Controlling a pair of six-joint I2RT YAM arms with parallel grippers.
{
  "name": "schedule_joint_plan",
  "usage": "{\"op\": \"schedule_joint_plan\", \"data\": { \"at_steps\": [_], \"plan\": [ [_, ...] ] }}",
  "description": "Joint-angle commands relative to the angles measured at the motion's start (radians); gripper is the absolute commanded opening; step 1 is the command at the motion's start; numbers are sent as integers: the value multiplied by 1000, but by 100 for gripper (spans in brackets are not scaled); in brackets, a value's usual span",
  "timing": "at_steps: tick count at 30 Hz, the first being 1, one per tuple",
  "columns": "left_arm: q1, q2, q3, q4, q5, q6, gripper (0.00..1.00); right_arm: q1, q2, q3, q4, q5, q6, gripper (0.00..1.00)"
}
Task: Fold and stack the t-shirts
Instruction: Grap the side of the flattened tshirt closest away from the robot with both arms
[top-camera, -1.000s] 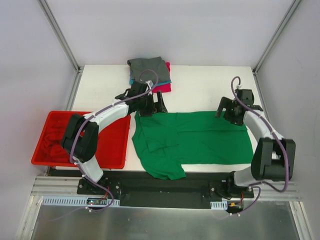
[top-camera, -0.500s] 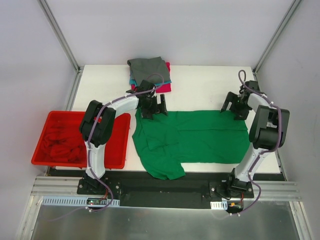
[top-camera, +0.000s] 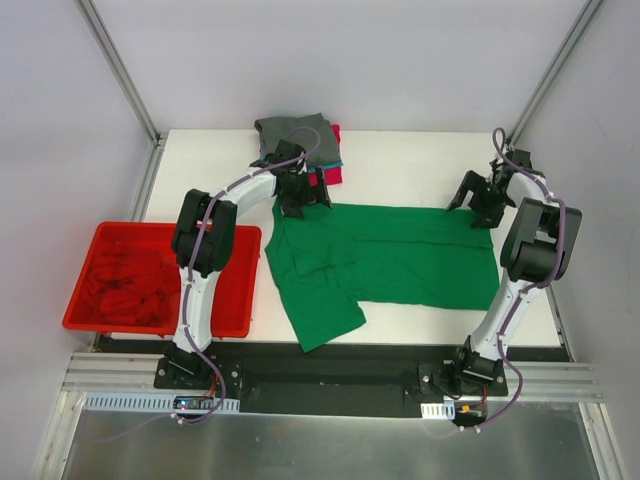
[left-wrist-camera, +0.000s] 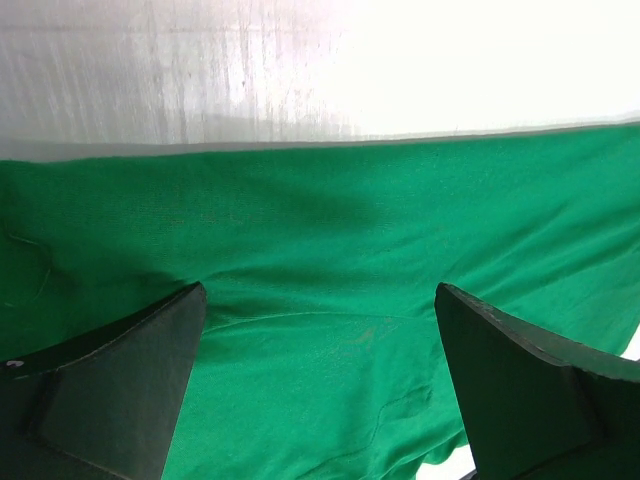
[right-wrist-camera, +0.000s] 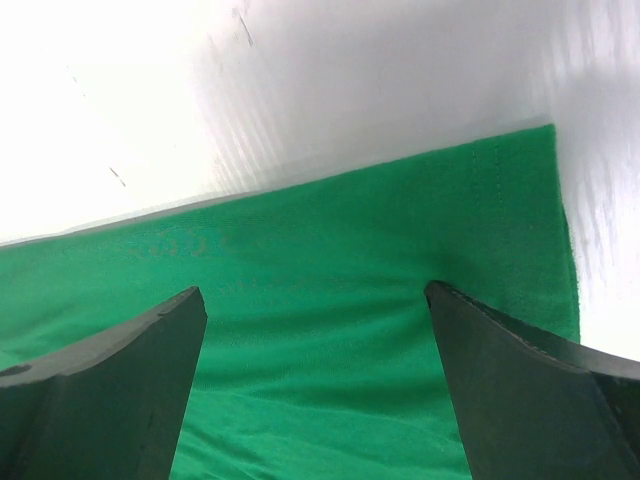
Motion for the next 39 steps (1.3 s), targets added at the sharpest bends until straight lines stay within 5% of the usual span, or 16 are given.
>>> {"op": "schedule_joint_plan", "data": {
  "at_steps": [1, 10, 14, 21, 30, 39],
  "plan": [
    [18, 43, 63, -61, -47, 44, 99, -22, 71, 96, -37, 12, -62, 96],
    [10, -62, 87, -62, -55, 86, 99, -23, 51, 217, -112, -24, -97, 96],
    [-34, -191, 50, -67, -90, 138, 99, -23, -96, 208, -161, 36, -104, 96],
    [-172, -492, -217, -71, -188, 149, 99, -23, -513, -190, -59, 206, 56, 96],
    [-444, -880, -737, -84, -256, -81, 99, -41, -1056, -786, 156, 234, 252, 96],
    [-716, -815, -883, -84, -239, -242, 79, -46, -1282, -926, 112, 479, 286, 96]
  ]
}}
